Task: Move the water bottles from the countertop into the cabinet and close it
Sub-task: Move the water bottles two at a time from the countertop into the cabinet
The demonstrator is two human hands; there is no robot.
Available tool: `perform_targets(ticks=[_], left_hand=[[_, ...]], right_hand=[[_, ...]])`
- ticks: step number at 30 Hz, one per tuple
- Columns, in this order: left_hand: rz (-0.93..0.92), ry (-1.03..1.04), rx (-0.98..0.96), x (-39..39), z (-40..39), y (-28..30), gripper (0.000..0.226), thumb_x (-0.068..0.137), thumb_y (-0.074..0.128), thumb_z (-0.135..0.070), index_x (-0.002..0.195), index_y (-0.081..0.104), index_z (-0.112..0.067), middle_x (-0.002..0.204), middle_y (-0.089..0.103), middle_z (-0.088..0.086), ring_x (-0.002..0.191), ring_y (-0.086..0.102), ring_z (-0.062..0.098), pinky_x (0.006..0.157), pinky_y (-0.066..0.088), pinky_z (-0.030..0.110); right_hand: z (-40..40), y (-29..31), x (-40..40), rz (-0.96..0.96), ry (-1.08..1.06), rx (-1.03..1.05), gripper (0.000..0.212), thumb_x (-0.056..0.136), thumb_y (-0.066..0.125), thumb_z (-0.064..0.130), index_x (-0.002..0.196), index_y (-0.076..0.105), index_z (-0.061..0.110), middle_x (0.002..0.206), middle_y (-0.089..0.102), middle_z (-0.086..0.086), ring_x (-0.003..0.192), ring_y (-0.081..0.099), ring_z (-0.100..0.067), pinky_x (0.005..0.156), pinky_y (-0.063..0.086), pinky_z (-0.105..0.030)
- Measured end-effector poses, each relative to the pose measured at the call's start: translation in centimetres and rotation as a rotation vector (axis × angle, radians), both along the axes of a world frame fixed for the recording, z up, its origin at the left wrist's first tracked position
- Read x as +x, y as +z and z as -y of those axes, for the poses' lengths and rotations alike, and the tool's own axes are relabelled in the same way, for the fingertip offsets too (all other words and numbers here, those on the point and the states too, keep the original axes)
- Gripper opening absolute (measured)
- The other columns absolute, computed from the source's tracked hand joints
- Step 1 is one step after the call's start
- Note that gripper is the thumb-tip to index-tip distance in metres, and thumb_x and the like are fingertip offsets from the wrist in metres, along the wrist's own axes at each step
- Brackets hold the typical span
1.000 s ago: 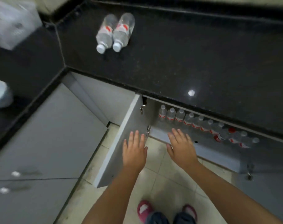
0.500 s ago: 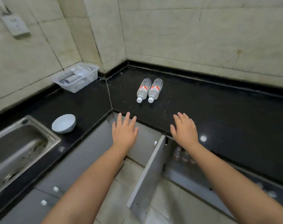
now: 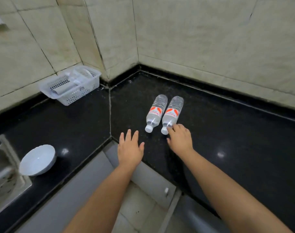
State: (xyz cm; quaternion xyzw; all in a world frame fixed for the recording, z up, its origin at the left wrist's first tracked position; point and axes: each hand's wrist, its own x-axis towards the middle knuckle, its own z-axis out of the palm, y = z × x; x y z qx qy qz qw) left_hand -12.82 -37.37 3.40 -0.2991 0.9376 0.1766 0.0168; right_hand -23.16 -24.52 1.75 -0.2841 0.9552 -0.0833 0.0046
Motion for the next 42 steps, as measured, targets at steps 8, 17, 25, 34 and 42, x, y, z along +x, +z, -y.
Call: perform_targets(ticks=[8,17,25,34,42], left_hand=[[-0.109,0.122,0.255,-11.2,0.9,-5.0,0.031,0.098,0.043,-0.02,0.127,0.046,-0.01,0.126,0.057,0.011,0.114,0.055,0.025,0.092,0.045,0.034],[-0.218,0.248,0.274,-12.7,-0.4,-5.4,0.029,0.088,0.058,-0.013,0.114,0.051,-0.002,0.118,0.051,0.014,0.099,0.057,0.028,0.081,0.047,0.033],[-0.198,-0.106,-0.008,-3.1,-3.4,-1.9,0.024,0.083,0.058,-0.003,0.105,0.067,-0.009,0.118,0.051,0.019,0.099,0.054,0.035,0.075,0.048,0.038],[-0.051,-0.4,-0.182,10.8,-10.2,6.3,0.034,0.088,0.061,-0.016,0.119,0.054,-0.006,0.125,0.042,0.017,0.105,0.054,0.038,0.087,0.044,0.038],[0.092,-0.579,-0.048,18.5,-17.2,6.9,0.036,0.085,0.063,-0.018,0.116,0.055,-0.003,0.121,0.052,0.019,0.112,0.053,0.034,0.09,0.044,0.033]], right_hand=[[2.5,-7.5,-5.6,0.007,-0.012,-0.325,0.043,0.055,0.087,0.006,0.093,0.068,0.012,0.081,0.061,-0.016,0.067,0.062,-0.028,0.046,0.051,-0.027],[2.2,-7.4,-5.8,-0.025,-0.001,-0.345,0.044,0.032,0.091,0.002,0.068,0.067,0.009,0.074,0.064,-0.011,0.053,0.062,-0.023,0.036,0.051,-0.023],[-6.4,-2.2,-0.7,-0.117,0.012,-0.491,0.026,0.047,0.059,0.007,0.073,0.063,0.006,0.081,0.039,0.001,0.046,0.056,-0.026,0.037,0.041,-0.024],[-16.6,7.0,17.3,0.065,-0.216,-0.365,0.023,0.081,0.059,0.001,0.103,0.061,0.005,0.097,0.033,-0.002,0.094,0.052,-0.031,0.072,0.038,-0.027],[-25.2,10.6,28.2,0.253,-0.258,-0.118,0.032,0.081,0.065,0.013,0.112,0.062,0.016,0.098,0.04,-0.001,0.105,0.054,-0.027,0.087,0.045,-0.031]])
